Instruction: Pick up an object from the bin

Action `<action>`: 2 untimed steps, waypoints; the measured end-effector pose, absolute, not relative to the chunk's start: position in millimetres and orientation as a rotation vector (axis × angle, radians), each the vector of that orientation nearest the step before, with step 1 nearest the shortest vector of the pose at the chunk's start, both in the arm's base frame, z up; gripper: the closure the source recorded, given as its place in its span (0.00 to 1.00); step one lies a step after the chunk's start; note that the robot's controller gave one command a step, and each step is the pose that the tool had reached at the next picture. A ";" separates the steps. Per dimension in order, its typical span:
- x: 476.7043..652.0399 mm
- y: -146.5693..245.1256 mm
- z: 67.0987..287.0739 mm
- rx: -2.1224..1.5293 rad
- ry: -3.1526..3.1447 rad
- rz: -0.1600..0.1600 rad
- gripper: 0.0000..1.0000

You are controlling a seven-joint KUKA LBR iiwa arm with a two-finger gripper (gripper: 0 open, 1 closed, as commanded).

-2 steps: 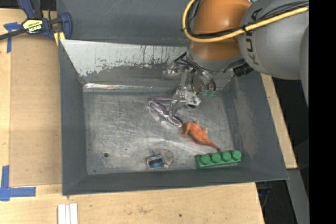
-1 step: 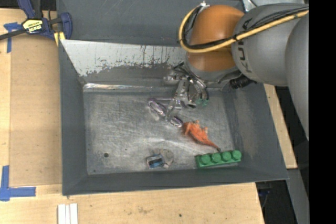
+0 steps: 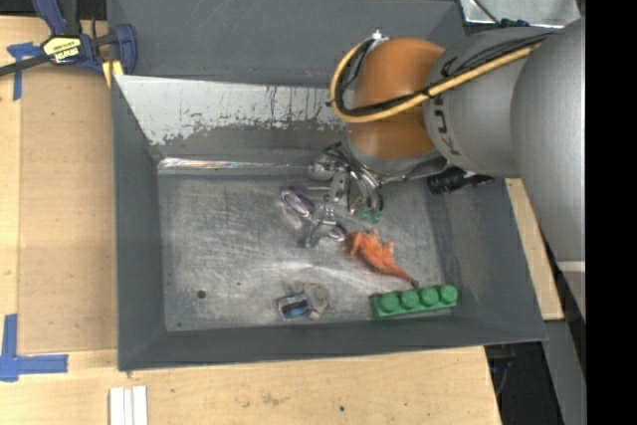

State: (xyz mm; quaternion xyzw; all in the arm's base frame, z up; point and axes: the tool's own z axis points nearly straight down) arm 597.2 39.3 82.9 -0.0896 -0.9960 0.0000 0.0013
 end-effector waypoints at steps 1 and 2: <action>588.7 50.0 118.7 -0.491 -3.106 -0.001 0.00; 570.9 42.2 76.3 -0.559 -3.097 -0.002 0.00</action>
Offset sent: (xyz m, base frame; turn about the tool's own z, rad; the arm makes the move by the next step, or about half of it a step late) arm -0.0308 0.0011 -0.0129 0.1858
